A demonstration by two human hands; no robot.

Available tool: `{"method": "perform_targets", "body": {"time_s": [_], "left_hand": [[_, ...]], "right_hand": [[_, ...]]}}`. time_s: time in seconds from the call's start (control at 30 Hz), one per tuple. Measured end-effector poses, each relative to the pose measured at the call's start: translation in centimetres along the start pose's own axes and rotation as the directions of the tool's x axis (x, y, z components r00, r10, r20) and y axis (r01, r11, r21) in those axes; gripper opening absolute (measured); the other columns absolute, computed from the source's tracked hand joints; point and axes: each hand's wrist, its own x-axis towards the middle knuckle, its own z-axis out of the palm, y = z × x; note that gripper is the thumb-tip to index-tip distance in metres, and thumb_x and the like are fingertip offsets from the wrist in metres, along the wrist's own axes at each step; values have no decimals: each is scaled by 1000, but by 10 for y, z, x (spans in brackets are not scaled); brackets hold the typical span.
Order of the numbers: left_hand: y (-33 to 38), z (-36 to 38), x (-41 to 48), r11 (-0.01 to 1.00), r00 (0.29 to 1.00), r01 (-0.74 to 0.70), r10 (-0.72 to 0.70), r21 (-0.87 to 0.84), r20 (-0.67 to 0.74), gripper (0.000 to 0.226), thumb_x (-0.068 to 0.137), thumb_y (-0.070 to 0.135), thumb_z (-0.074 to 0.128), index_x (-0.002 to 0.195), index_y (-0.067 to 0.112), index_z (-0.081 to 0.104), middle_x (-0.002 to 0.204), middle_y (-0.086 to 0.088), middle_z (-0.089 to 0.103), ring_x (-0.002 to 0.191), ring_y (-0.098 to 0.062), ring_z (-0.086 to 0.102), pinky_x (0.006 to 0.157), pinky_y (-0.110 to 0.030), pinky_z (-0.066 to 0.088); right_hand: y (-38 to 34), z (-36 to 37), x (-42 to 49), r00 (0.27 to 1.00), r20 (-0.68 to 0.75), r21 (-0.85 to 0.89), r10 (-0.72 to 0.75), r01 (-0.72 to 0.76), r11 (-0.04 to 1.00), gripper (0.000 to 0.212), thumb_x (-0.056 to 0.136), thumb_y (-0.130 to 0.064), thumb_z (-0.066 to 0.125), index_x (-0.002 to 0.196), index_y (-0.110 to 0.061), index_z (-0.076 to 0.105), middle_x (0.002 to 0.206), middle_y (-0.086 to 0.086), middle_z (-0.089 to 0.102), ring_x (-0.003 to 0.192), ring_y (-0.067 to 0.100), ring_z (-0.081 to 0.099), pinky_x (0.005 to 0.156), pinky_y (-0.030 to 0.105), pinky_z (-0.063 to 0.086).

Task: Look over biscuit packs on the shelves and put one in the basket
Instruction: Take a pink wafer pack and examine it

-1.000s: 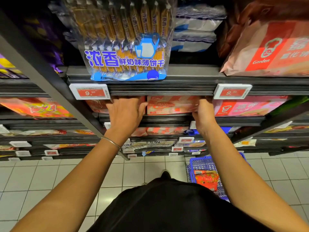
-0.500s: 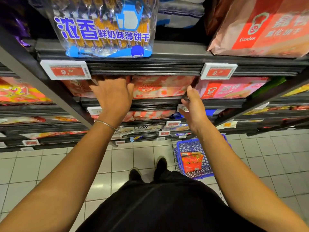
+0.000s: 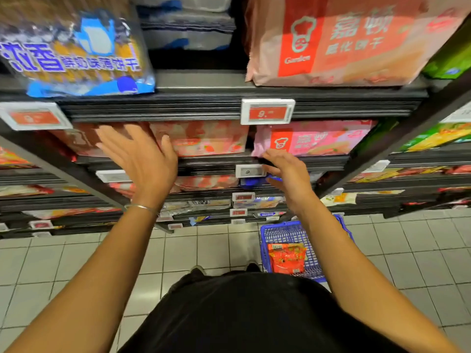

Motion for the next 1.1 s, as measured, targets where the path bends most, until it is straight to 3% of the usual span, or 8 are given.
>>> {"method": "perform_targets", "body": {"time_s": [0.1, 0.3, 0.43, 0.63, 0.77, 0.87, 1.0, 1.1], "left_hand": [[33, 15, -43, 961, 995, -70, 49, -269, -82, 70, 87, 24, 67, 145, -6, 41, 154, -34, 30, 142, -51, 32, 118, -48, 23], [104, 56, -89, 776, 947, -75, 252, -626, 198, 44, 93, 9, 73, 131, 0, 53, 125, -17, 58, 115, -31, 57, 103, -44, 48], [128, 68, -87, 710, 941, 136, 125, -691, 315, 28, 93, 7, 72, 113, 7, 53, 108, -7, 67, 98, -22, 65, 92, -48, 55], [145, 79, -91, 723, 905, 257, 54, -642, 422, 43, 89, 30, 82, 105, 6, 50, 101, -11, 64, 88, -26, 61, 86, -54, 56], [150, 74, -87, 778, 909, 194, 86, -597, 407, 55, 86, 45, 84, 94, -3, 58, 104, -21, 66, 98, -39, 64, 85, -53, 53], [150, 68, -86, 786, 928, 134, 113, -603, 354, 53, 85, 48, 84, 92, 3, 56, 107, -15, 61, 98, -34, 60, 87, -51, 54], [146, 54, -91, 601, 899, 209, 193, -772, 393, 44, 90, 41, 80, 111, 18, 49, 122, -5, 64, 112, -20, 68, 91, -45, 62], [138, 48, -96, 496, 900, 222, 227, -840, 372, 37, 98, 26, 73, 117, 12, 45, 120, -4, 64, 105, -9, 72, 84, -34, 64]], "right_hand": [[2, -48, 4, 988, -157, 107, -3, 20, 994, 10, 99, -19, 68, 93, -26, 73, 106, -2, 77, 105, 20, 75, 81, 33, 55], [-7, -111, 20, 929, -361, 120, -79, 130, 984, 14, 106, -23, 55, 114, -20, 67, 116, -2, 67, 112, 14, 65, 81, 27, 51], [-12, -125, 23, 917, -385, 68, -105, 141, 988, 34, 105, -25, 58, 137, -12, 59, 127, 2, 66, 118, 16, 63, 95, 35, 52], [-16, -132, 17, 924, -353, 43, -149, 175, 984, 23, 104, -25, 63, 121, -10, 61, 139, 18, 57, 116, 26, 62, 107, 45, 47], [-17, -134, 21, 940, -308, 105, -150, 190, 976, 15, 106, -20, 57, 99, -34, 58, 100, -27, 65, 92, -9, 60, 91, 23, 48], [-14, -137, 22, 943, -303, 147, -141, 192, 970, 12, 105, -22, 59, 114, -30, 58, 104, -30, 64, 96, -11, 60, 85, 16, 48], [-8, -138, 20, 937, -326, 153, -125, 183, 971, 31, 103, -24, 61, 133, -24, 53, 120, -14, 66, 95, -12, 66, 75, 11, 50], [-2, -138, 18, 910, -382, 112, -158, 216, 970, 36, 103, -21, 60, 138, -20, 54, 118, -13, 65, 110, 2, 64, 97, 23, 49]]}}
